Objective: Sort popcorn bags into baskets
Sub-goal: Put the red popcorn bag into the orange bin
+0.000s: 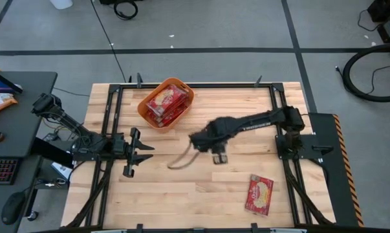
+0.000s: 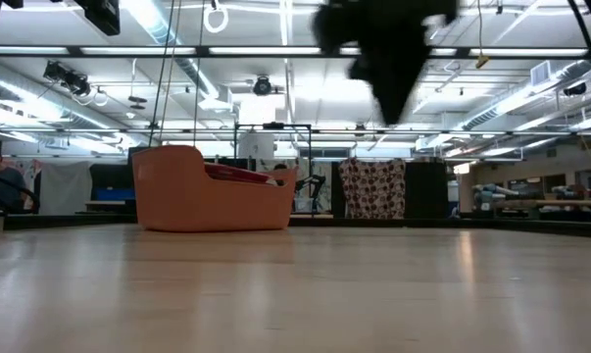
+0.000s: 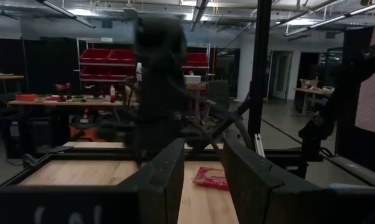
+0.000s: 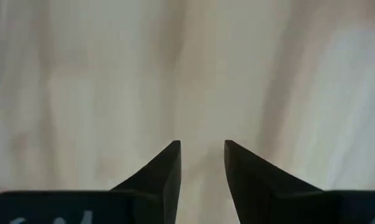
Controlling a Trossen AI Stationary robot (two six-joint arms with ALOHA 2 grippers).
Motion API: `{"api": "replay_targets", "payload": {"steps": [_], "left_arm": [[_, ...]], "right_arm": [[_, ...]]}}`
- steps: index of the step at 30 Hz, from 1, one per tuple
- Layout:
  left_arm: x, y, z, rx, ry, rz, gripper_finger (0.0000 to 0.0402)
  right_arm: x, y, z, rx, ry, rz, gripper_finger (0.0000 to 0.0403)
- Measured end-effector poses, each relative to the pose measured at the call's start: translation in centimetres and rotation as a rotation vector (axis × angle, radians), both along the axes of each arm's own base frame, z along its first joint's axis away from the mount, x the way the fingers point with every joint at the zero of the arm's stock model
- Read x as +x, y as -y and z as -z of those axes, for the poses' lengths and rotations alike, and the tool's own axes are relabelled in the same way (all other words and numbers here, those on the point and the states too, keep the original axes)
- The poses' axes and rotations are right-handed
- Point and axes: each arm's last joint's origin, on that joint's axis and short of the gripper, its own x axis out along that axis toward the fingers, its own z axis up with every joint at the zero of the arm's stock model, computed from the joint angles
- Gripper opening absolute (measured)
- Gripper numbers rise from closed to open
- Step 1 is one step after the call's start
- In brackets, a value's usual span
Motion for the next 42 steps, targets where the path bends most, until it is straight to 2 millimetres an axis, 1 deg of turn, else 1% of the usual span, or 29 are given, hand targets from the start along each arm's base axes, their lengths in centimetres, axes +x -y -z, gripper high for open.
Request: {"api": "replay_targets", "payload": {"steps": [2, 4, 8, 11, 13, 17, 20, 24, 28, 33, 37, 42], "left_arm": [[0.0, 0.0, 0.0, 0.002, -0.003, 0.0, 0.0117], [0.0, 0.0, 0.1, 0.005, -0.007, 0.0, 0.0117], [0.0, 0.0, 0.1, 0.007, -0.01, 0.0, 0.0117], [0.0, 0.0, 0.1, 0.008, -0.011, 0.0, 0.0117], [0.0, 0.0, 0.1, 0.008, -0.012, 0.0, 0.0117], [0.0, 0.0, 0.1, 0.008, -0.011, 0.0, 0.0117], [0.0, 0.0, 0.1, 0.008, -0.011, 0.0, 0.0117], [0.0, 0.0, 0.1, 0.007, -0.01, 0.0, 0.0117], [0.0, 0.0, 0.1, 0.005, -0.008, 0.0, 0.0117], [0.0, 0.0, 0.1, 0.005, -0.008, 0.0, 0.0117], [0.0, 0.0, 0.1, 0.005, -0.008, 0.0, 0.0117], [0.0, 0.0, 0.1, 0.005, -0.007, 0.0, 0.0117]], "right_arm": [[-1.7, -1.3, 0.7, 0.027, -0.099, 0.038, 0.0127], [-3.3, -2.6, 1.6, 0.032, -0.157, 0.061, 0.0127], [-7.0, -5.2, 3.9, 0.059, -0.257, 0.06, 0.0127], [-9.8, -6.6, 5.6, 0.117, -0.316, 0.073, 0.0127], [-11.2, -7.3, 6.9, 0.162, -0.332, 0.103, 0.0127], [-12.9, -8.7, 9.6, 0.319, -0.338, 0.156, 0.0127], [-13.6, -10.0, 11.0, 0.45, -0.363, 0.145, 0.0127], [-14.2, -10.8, 12.0, 0.472, -0.399, 0.153, 0.0127], [-14.4, -10.5, 12.5, 0.426, -0.38, 0.172, 0.0127], [-13.9, -8.7, 13.1, 0.326, -0.309, 0.164, 0.0127], [-12.7, -6.2, 13.1, 0.183, -0.199, 0.096, 0.0127], [-9.8, -2.1, 11.9, -0.14, -0.026, 0.122, 0.0127]]}}
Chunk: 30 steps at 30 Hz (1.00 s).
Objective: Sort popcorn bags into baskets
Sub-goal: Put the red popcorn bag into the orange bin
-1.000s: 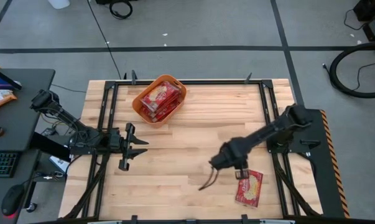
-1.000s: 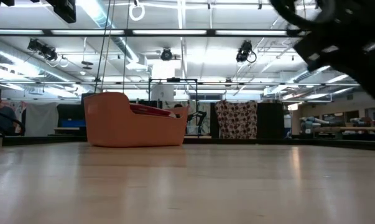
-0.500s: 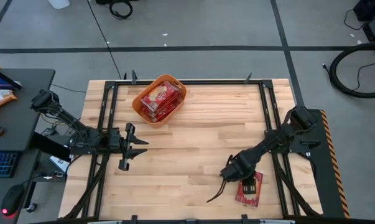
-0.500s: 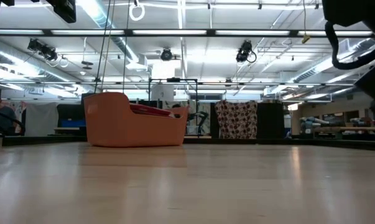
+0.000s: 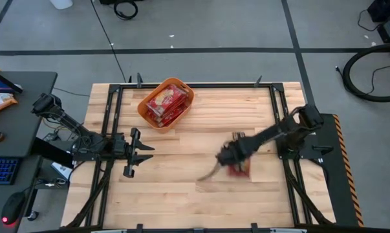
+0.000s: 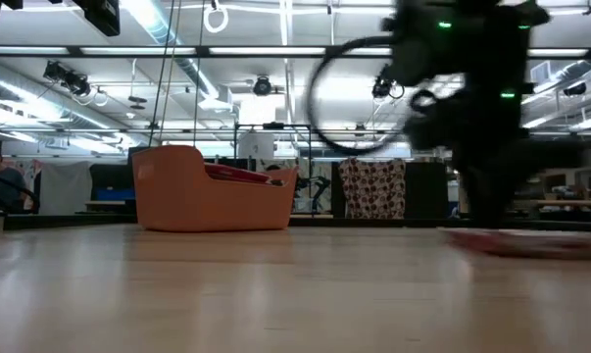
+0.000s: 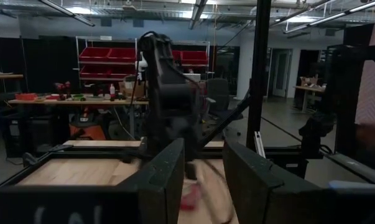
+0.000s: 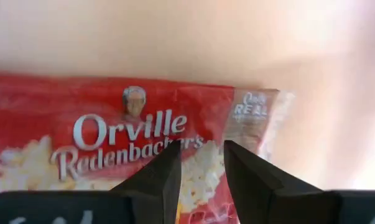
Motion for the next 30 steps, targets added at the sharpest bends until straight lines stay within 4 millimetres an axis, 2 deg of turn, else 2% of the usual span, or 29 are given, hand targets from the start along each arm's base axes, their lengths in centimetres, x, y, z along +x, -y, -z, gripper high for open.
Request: {"api": "replay_targets", "payload": {"steps": [3, 6, 10, 13, 17, 20, 24, 30], "left_arm": [[0.0, 0.0, 0.0, 0.0, 0.0, 0.0, 0.0117], [0.0, 0.0, 0.0, 0.0, -0.001, 0.0, 0.0117], [0.0, 0.0, 0.1, 0.003, -0.004, 0.0, 0.0117], [0.0, 0.0, 0.1, 0.003, -0.005, 0.0, 0.0117], [0.0, 0.0, 0.1, 0.003, -0.006, 0.0, 0.0117], [0.0, 0.0, 0.1, 0.003, -0.006, 0.001, 0.0117], [0.0, 0.0, 0.1, 0.004, -0.007, 0.0, 0.0117], [0.0, 0.0, 0.1, 0.004, -0.006, 0.0, 0.0117]], "right_arm": [[2.1, 1.5, -2.1, -0.174, 0.132, 0.022, 0.0127], [3.6, 2.2, -4.1, -0.278, 0.203, 0.003, 0.0127], [5.1, 2.2, -6.4, -0.301, 0.288, -0.006, 0.0127], [5.4, 2.1, -6.6, -0.258, 0.302, -0.028, 0.0127], [4.8, 2.0, -5.7, -0.206, 0.204, -0.141, 0.0127], [3.6, 2.0, -4.6, -0.226, 0.066, -0.27, 0.0127], [1.6, 2.4, -2.4, -0.34, -0.087, -0.379, 0.0127], [-0.5, 2.9, 0.8, -0.319, -0.176, -0.446, 0.0135]]}}
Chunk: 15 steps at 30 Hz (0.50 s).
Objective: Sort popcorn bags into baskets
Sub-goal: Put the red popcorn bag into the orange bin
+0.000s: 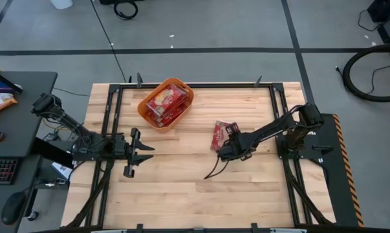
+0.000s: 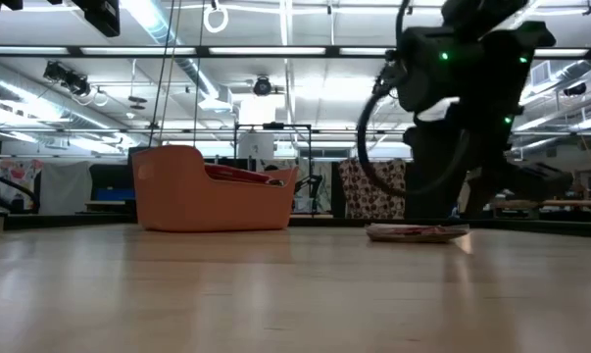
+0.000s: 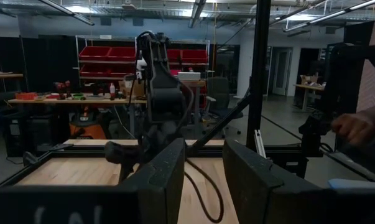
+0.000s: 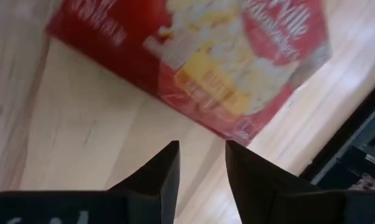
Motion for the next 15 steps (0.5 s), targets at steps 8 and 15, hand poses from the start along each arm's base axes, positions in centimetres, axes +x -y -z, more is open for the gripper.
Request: {"api": "replay_targets", "payload": {"steps": [8, 15], "left_arm": [[0.1, -0.2, 0.0, 0.0, 0.0, -0.012, 0.0117], [0.2, -0.3, 0.0, 0.0, 0.0, -0.023, 0.0117]], "right_arm": [[-0.4, 0.2, 1.2, -0.042, 0.05, -0.013, 0.0151], [0.0, 0.1, 2.3, -0.026, 0.121, -0.086, 0.0151]]}}
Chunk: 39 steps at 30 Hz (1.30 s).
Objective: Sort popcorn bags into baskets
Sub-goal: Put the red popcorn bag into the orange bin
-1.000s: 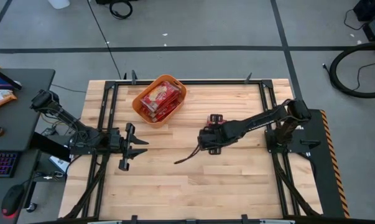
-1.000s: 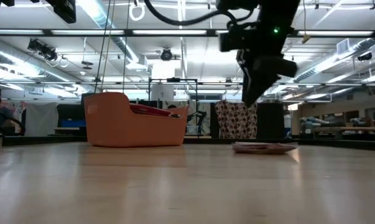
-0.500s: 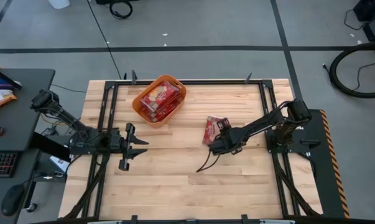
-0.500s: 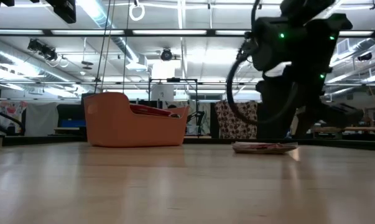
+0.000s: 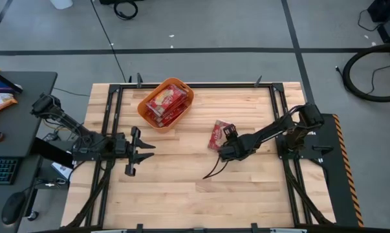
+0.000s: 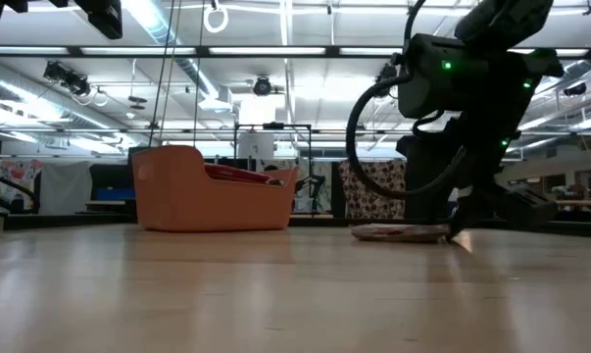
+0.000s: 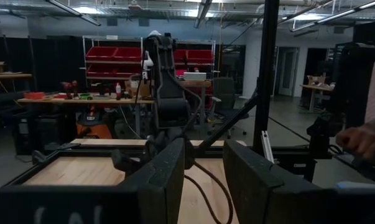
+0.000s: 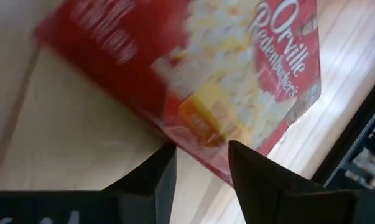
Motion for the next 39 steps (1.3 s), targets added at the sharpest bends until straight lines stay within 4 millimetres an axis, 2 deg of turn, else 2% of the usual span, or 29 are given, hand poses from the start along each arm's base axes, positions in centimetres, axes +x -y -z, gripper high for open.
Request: {"api": "replay_targets", "payload": {"steps": [6, 14, 20, 24, 32, 39], "left_arm": [[0.0, 0.0, 0.0, 0.0, 0.0, 0.0, 0.0117], [0.0, 0.0, 0.0, 0.0, 0.0, 0.0, 0.0117], [0.0, 0.0, 0.0, 0.0, 0.0, 0.0, 0.0117], [0.0, 0.0, 0.0, -0.001, 0.0, 0.0, 0.0117], [0.0, 0.0, 0.0, -0.001, 0.0, 0.0, 0.0117], [0.0, 0.0, 0.0, -0.001, 0.0, 0.001, 0.0117]], "right_arm": [[0.0, -0.1, 0.4, 0.005, -0.005, -0.08, 0.015], [1.1, -0.3, 0.4, 0.01, 0.041, -0.197, 0.015], [1.2, 0.0, 0.3, 0.046, 0.038, -0.192, 0.0146], [1.2, 0.1, 0.4, 0.067, 0.034, -0.19, 0.0117], [1.1, 0.0, 0.5, 0.092, 0.019, -0.193, 0.0012], [0.9, -0.5, 0.5, 0.038, 0.008, -0.209, 0.0007]]}}
